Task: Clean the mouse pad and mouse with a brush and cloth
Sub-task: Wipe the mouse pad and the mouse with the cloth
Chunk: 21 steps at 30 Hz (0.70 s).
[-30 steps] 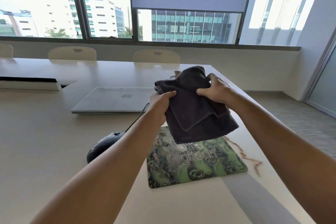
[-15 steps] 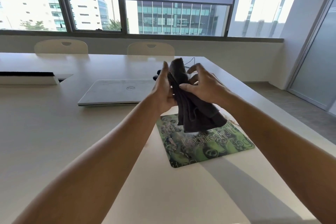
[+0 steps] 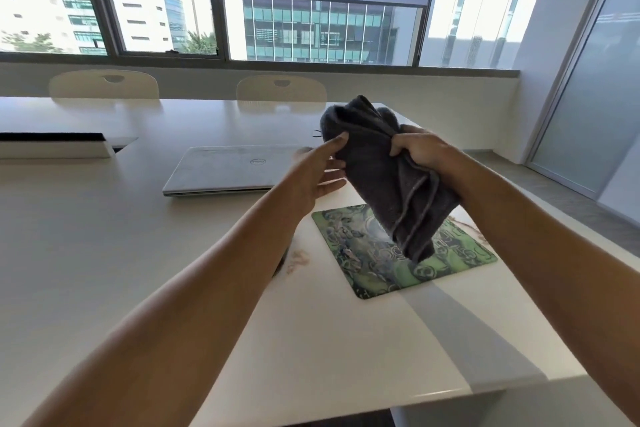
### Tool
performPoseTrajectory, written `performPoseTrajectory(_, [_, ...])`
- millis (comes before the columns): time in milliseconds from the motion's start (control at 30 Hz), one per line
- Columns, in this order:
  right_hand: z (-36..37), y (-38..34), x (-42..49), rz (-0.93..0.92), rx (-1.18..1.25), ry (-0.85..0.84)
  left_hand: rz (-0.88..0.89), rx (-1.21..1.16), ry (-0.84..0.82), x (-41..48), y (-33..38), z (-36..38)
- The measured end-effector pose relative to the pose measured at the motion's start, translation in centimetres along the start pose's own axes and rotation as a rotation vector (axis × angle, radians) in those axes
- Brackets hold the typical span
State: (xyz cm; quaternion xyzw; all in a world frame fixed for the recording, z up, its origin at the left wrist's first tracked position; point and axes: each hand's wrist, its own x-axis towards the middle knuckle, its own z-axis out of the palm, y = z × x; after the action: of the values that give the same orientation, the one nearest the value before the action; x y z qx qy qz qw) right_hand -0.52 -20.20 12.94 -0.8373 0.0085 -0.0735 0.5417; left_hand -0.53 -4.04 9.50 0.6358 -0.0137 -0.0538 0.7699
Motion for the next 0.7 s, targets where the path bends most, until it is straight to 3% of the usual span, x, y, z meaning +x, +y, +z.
performPoseTrajectory(233, [0.0, 0.8, -0.8, 0.13, -0.041, -0.1, -0.148, -0.035, -0.106, -0.7, -0.4, -0.6])
performPoseTrajectory(400, [-0.1, 0.5, -1.7, 0.073, -0.306, -0.215, -0.054, -0.152, -0.052, -1.0, -0.5, 0.1])
performPoseTrajectory(467, [-0.3, 0.9, -2.0, -0.044, -0.368, -0.087, -0.038, -0.185, 0.001, -0.9, -0.6, 0.5])
performPoseTrajectory(567, [-0.1, 0.9, -3.0, -0.522, -0.454, 0.196, -0.015, -0.188, 0.065, -0.5, -0.7, 1.1])
performPoseTrajectory(633, [0.2, 0.8, -3.3, -0.653, -0.477, 0.149, 0.001, -0.164, 0.079, -0.3, -0.7, 1.5])
performPoseTrajectory(700, [0.7, 1.1, -3.1, -0.64, -0.617, -0.006, 0.006, -0.153, 0.066, -0.3, -0.5, 1.9])
